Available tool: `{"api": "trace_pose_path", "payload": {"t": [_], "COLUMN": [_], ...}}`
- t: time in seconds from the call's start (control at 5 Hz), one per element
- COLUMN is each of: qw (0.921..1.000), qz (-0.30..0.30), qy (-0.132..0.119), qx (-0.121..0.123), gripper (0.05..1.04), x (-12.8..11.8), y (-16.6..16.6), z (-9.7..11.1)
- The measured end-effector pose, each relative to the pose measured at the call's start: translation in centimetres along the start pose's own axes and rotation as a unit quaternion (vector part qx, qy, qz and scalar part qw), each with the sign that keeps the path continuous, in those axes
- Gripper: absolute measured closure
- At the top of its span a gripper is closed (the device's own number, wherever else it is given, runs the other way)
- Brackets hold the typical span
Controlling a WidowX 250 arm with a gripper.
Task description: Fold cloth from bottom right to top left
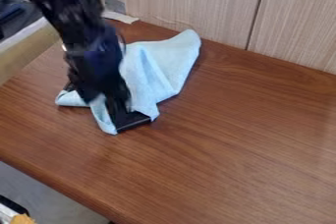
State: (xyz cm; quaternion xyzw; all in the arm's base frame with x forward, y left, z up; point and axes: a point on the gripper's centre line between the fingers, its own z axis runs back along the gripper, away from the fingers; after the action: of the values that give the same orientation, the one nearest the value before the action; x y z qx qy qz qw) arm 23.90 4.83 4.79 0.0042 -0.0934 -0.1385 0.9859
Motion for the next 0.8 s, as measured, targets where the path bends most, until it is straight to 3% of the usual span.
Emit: {"api": "trace_pose_path", "payload": {"t": [0.2, 0.4, 0.8], "qw": [0.9997, 0.9986, 0.998], "qz": [-0.017, -0.029, -0.017], "qy": [0.017, 0.042, 0.052], "qx": [-0.004, 0.014, 0.033], "gripper": [0.083, 0.132, 0.676], "x": [-0.4, -0.2, 0.3], "y": [-0.8, -0.8, -0.1], "z": [-1.9, -3.0, -3.5]}}
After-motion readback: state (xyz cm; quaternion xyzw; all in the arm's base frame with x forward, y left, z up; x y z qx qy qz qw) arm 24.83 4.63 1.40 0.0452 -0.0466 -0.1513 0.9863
